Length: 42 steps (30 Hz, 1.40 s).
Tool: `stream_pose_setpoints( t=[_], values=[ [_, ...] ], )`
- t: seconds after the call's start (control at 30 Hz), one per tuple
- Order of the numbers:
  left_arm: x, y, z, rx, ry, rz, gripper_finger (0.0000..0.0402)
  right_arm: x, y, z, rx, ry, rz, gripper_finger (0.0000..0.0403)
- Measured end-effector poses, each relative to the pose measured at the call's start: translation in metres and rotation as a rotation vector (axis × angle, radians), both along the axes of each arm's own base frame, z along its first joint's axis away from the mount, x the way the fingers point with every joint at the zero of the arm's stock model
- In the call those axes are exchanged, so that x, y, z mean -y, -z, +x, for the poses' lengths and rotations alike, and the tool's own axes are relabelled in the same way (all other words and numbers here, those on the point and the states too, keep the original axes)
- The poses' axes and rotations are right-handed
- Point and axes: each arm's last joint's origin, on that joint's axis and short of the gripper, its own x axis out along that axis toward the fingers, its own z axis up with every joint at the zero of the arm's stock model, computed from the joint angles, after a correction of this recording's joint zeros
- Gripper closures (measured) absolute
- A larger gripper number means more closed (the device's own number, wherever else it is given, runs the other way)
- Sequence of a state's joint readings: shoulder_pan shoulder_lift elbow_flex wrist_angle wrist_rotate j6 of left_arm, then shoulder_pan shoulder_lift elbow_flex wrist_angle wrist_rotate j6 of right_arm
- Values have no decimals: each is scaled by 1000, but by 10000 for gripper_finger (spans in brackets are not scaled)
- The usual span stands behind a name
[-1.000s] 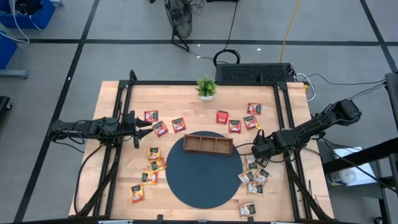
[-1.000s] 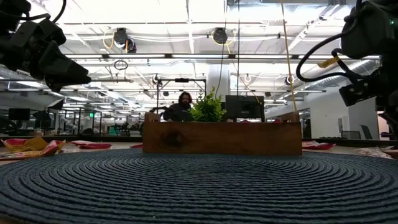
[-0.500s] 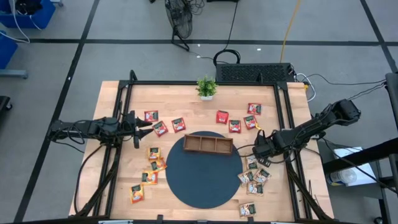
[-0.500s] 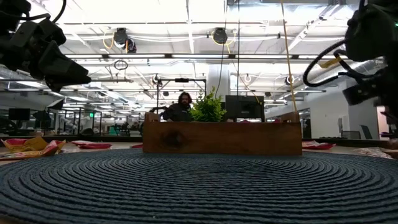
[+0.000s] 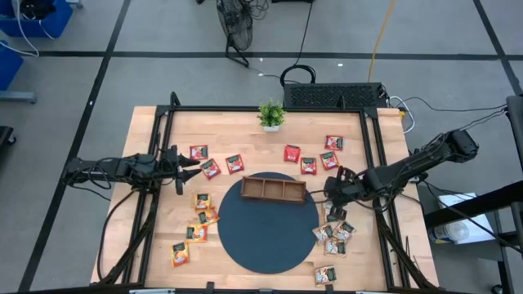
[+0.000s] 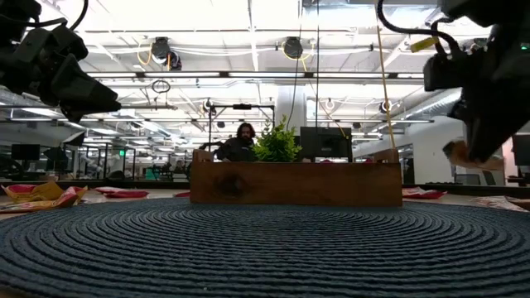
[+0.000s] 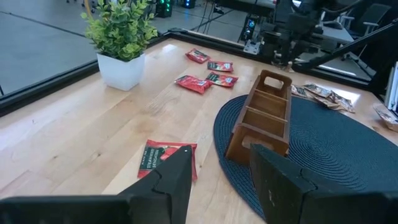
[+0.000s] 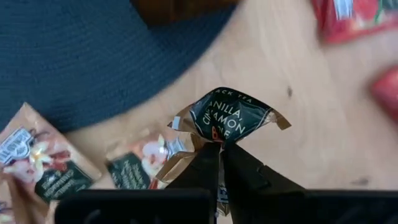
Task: Pick & Place Tea
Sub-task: Put the brown tea bag into the right slot of the wooden organizer
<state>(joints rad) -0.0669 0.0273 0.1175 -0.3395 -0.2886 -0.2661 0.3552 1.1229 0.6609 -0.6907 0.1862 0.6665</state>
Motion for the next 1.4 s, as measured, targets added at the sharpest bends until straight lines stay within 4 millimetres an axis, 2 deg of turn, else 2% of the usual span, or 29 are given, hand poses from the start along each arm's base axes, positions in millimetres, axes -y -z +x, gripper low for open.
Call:
stream_pose_setpoints(
  t=[0.63,1.0,1.2,1.4],
  values=[
    [0,0,0,0,0,0,240,-8,-4,25,368,-217,-66,398],
    [0,0,0,0,0,0,240,-7,-4,31,479,-267,-95,398],
    [0,0,0,0,0,0,240,-8,-14,40,684,-328,-138,398],
    [0,0,0,0,0,0,240,0,1,45,900,-306,-184,398]
  ],
)
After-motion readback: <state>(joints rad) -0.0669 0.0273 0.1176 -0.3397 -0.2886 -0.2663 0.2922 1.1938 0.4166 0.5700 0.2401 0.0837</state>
